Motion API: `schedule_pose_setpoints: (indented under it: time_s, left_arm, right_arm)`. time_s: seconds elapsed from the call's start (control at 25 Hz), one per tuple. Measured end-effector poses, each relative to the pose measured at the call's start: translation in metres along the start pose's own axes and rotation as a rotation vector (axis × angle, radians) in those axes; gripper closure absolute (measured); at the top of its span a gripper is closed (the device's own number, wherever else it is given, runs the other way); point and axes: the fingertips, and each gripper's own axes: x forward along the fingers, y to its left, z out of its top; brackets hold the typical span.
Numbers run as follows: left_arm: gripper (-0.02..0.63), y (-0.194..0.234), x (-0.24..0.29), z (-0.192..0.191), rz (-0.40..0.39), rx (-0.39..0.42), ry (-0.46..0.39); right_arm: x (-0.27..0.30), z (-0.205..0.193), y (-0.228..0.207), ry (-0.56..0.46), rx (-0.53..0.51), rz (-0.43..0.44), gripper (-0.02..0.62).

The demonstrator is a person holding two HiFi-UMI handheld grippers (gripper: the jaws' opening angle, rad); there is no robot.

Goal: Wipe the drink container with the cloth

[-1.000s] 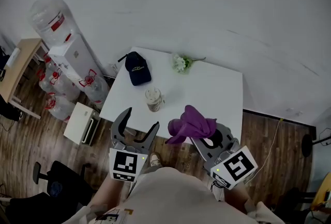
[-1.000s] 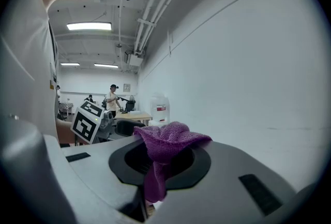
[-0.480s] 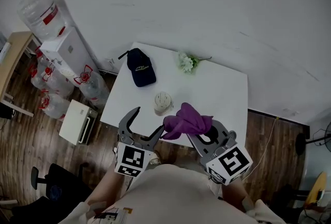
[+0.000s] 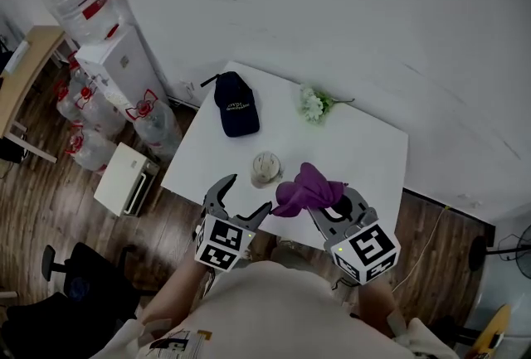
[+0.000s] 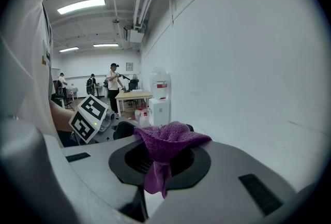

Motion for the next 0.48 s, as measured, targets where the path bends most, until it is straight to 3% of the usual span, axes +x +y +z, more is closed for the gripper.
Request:
schedule_pose_setpoints:
  time_s: [0.48]
  left_arm:
    - [0.201, 0.013, 0.087, -0.034, 0.12, -0.045, 0.162]
  right_arm:
    - [0.05, -0.029, -0.06, 0.052, 0.054, 0.183, 0.526]
